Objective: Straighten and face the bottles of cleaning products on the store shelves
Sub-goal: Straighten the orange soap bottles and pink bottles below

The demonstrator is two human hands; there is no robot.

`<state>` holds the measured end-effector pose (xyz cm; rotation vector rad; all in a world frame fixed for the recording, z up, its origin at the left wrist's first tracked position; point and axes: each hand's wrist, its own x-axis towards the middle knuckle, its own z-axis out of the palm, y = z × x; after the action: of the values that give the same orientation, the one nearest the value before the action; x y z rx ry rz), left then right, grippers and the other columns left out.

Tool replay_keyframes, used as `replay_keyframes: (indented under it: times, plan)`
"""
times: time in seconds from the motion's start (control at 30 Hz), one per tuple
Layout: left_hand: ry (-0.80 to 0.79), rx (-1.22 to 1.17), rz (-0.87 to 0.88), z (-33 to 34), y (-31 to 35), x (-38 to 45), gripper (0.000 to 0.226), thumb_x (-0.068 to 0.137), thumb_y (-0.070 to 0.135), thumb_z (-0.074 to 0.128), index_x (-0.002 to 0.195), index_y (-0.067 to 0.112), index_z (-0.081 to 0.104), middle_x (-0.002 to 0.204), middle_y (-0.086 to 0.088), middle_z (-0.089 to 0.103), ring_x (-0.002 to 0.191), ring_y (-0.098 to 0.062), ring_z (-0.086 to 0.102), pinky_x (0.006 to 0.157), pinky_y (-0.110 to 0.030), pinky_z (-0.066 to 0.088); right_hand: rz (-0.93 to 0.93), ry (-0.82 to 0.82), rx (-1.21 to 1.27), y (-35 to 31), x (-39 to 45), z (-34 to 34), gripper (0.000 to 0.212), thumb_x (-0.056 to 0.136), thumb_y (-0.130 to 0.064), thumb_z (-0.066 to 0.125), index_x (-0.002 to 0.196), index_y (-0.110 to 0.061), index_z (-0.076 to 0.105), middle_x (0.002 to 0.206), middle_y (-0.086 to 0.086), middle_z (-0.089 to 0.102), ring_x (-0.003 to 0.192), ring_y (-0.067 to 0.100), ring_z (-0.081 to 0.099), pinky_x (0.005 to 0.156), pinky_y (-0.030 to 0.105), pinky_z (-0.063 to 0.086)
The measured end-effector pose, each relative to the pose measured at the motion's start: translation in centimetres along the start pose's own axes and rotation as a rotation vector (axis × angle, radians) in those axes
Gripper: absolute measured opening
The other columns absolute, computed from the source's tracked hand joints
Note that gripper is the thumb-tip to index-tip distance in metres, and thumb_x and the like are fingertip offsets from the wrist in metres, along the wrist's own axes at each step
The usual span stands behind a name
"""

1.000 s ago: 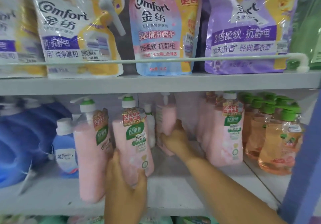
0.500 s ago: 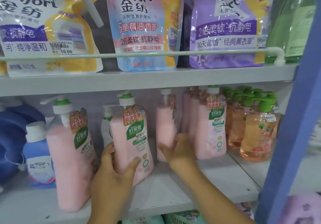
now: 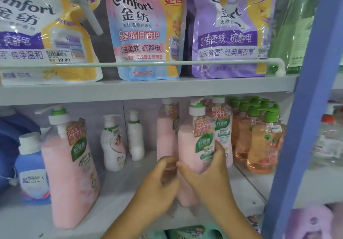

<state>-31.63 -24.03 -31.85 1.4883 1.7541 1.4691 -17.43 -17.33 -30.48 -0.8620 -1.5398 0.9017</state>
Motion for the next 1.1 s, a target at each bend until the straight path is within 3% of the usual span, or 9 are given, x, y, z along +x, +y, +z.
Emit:
replay_keyframes:
  times: [0.1,0.17,0.2,0.37,0.5,0.63,0.83,0.97,1.1]
  plan:
    - [0.279,0.166,0.001,-1.3,-1.6,2.8,0.051,0.081,0.039,0.078,0.123,0.054,0.055,0.128,0.021,0.059,0.113,-0.005,0.061,0.093,-0.028,0.053,0.002,0.07,-0.078,0.7,0.3,-2.5,0.113,0.049,-0.055,0.093,0.144,-0.033,0.036,0.127,-0.016,0.054,0.108,-0.003,0.056,0.085,0.014,0.043]
    - [0.248,0.236,-0.098,-1.0,-1.7,4.7,0.083,0.074,0.054,0.083,0.144,0.036,0.042,0.134,0.017,0.052,0.118,-0.011,0.058,0.099,-0.035,0.05,0.001,0.108,-0.109,1.2,0.3,-3.7,0.11,0.05,-0.058,0.091,0.142,-0.033,0.036,0.129,-0.011,0.054,0.111,0.005,0.056,0.088,0.024,0.045]
    - [0.204,0.255,-0.128,-0.6,-1.6,5.8,0.086,0.074,0.056,0.083,0.145,0.031,0.041,0.134,0.014,0.056,0.116,-0.014,0.06,0.096,-0.035,0.051,0.0,0.11,-0.124,1.5,0.3,-4.2,0.109,0.052,-0.059,0.09,0.142,-0.032,0.036,0.13,-0.009,0.054,0.112,0.009,0.056,0.089,0.028,0.045]
    - [0.114,0.326,-0.03,0.4,-2.8,10.9,0.057,0.091,0.026,0.075,0.14,0.023,0.046,0.13,0.004,0.067,0.117,-0.023,0.065,0.091,-0.031,0.05,0.028,0.092,-0.215,2.9,-0.4,-6.0,0.101,0.055,-0.042,0.097,0.14,-0.032,0.043,0.126,-0.007,0.045,0.103,0.009,0.053,0.085,0.026,0.043]
    - [0.02,0.301,-0.045,0.3,-3.8,14.7,0.062,0.098,0.02,0.066,0.153,0.026,0.037,0.132,0.005,0.063,0.112,-0.022,0.063,0.082,-0.024,0.044,0.024,0.051,-0.274,2.8,-0.5,-6.7,0.108,0.047,-0.056,0.092,0.143,-0.036,0.045,0.127,-0.014,0.044,0.11,0.008,0.051,0.089,0.031,0.043]
    - [0.026,0.214,-0.072,-0.2,-5.4,17.4,0.057,0.099,0.008,0.064,0.151,0.02,0.043,0.136,-0.004,0.065,0.108,-0.019,0.062,0.089,-0.027,0.049,0.003,-0.005,-0.377,2.0,-0.5,-7.0,0.117,0.051,-0.066,0.086,0.151,-0.034,0.034,0.135,-0.013,0.044,0.12,0.014,0.052,0.103,0.04,0.048]
    - [0.066,0.251,0.018,0.0,-7.3,18.6,0.057,0.099,0.01,0.063,0.151,0.026,0.045,0.129,0.001,0.068,0.104,-0.018,0.064,0.087,-0.026,0.049,0.027,-0.075,-0.519,1.6,-0.1,-5.6,0.126,0.049,-0.089,0.062,0.154,-0.033,0.024,0.131,-0.015,0.037,0.116,0.007,0.049,0.096,0.028,0.048]
    - [0.076,0.272,-0.034,-0.2,-6.4,17.9,0.056,0.099,0.013,0.059,0.151,0.032,0.048,0.12,-0.008,0.072,0.106,-0.034,0.068,0.094,-0.046,0.057,0.007,-0.084,-0.601,1.1,-0.5,-2.3,0.123,0.055,-0.094,0.054,0.154,-0.029,0.019,0.122,-0.015,0.033,0.11,0.007,0.053,0.09,0.025,0.051]
    - [0.16,0.26,-0.124,-0.2,-4.1,15.1,0.042,0.105,0.014,0.051,0.147,0.013,0.053,0.137,-0.008,0.064,0.126,-0.032,0.062,0.108,-0.04,0.049,0.028,-0.058,-0.656,1.5,0.0,0.7,0.111,0.065,-0.089,0.057,0.15,-0.025,0.025,0.124,-0.007,0.04,0.117,0.017,0.053,0.087,0.034,0.054]
